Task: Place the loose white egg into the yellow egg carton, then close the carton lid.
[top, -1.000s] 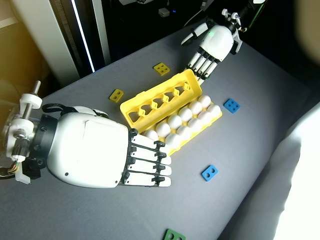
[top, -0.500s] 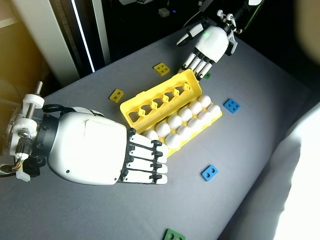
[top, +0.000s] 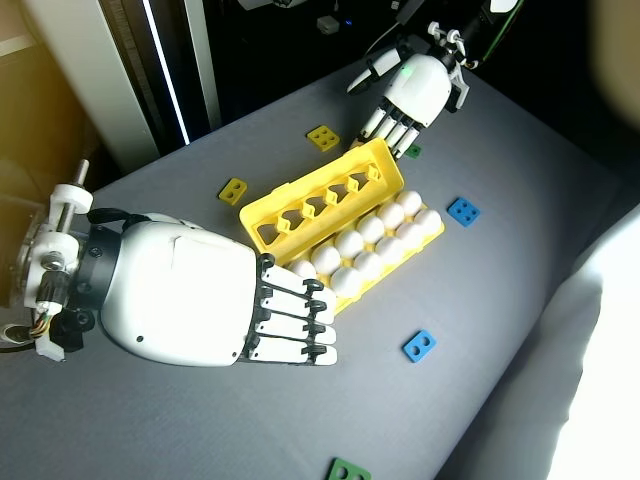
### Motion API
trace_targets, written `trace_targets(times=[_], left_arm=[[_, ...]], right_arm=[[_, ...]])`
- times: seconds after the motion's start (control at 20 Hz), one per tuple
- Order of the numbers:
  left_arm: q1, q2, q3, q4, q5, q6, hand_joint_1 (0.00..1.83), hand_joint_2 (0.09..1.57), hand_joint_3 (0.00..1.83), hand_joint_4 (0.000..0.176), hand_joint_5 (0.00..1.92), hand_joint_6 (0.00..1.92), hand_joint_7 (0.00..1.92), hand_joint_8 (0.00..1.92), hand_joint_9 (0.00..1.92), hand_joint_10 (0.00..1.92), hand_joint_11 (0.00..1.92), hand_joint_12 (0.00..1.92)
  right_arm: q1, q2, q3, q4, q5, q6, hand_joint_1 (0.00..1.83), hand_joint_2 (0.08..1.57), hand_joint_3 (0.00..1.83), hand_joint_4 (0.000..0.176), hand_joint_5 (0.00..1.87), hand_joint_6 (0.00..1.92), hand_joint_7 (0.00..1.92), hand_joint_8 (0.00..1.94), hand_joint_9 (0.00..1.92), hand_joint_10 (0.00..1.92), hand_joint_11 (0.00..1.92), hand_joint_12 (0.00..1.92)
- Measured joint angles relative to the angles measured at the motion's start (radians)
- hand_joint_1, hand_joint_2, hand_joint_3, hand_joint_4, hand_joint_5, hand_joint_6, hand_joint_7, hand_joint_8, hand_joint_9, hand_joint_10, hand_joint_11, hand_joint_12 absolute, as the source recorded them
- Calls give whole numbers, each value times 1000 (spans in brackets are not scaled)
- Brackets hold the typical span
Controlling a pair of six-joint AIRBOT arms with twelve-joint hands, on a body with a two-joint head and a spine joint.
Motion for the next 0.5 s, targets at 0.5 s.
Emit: trace_targets(times=[0.5], left_arm=[[-43, 2, 10, -15, 15, -26, 0, 1231, 0, 0, 274, 0, 237, 0, 182, 2, 0, 379]], right_arm=[[-2, 0, -4, -15, -3, -2, 631, 780, 1, 0, 166, 2, 124, 2, 66, 2, 0, 156]])
